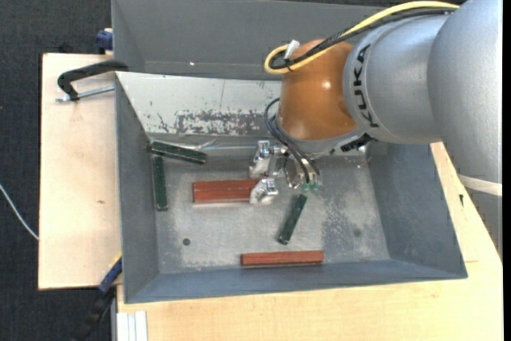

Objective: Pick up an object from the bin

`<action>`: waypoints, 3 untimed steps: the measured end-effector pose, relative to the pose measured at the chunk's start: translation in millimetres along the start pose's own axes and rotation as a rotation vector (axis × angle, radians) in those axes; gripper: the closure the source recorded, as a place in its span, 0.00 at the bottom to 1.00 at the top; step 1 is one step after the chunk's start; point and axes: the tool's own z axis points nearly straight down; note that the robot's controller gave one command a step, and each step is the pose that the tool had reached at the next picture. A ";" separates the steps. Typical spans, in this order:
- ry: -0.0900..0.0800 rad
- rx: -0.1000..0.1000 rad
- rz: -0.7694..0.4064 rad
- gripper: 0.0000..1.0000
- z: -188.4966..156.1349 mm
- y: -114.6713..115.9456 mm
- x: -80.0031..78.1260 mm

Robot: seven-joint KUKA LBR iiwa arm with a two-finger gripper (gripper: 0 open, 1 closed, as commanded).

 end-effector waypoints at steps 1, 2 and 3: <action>0.000 0.000 0.000 1.00 0.0 0.0 0.0; 0.000 0.000 0.000 1.00 0.0 0.0 0.0; 0.000 0.000 0.000 1.00 0.0 -0.1 0.0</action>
Offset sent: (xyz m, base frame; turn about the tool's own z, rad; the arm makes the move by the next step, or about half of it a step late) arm 0.0000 0.0000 0.0000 0.0000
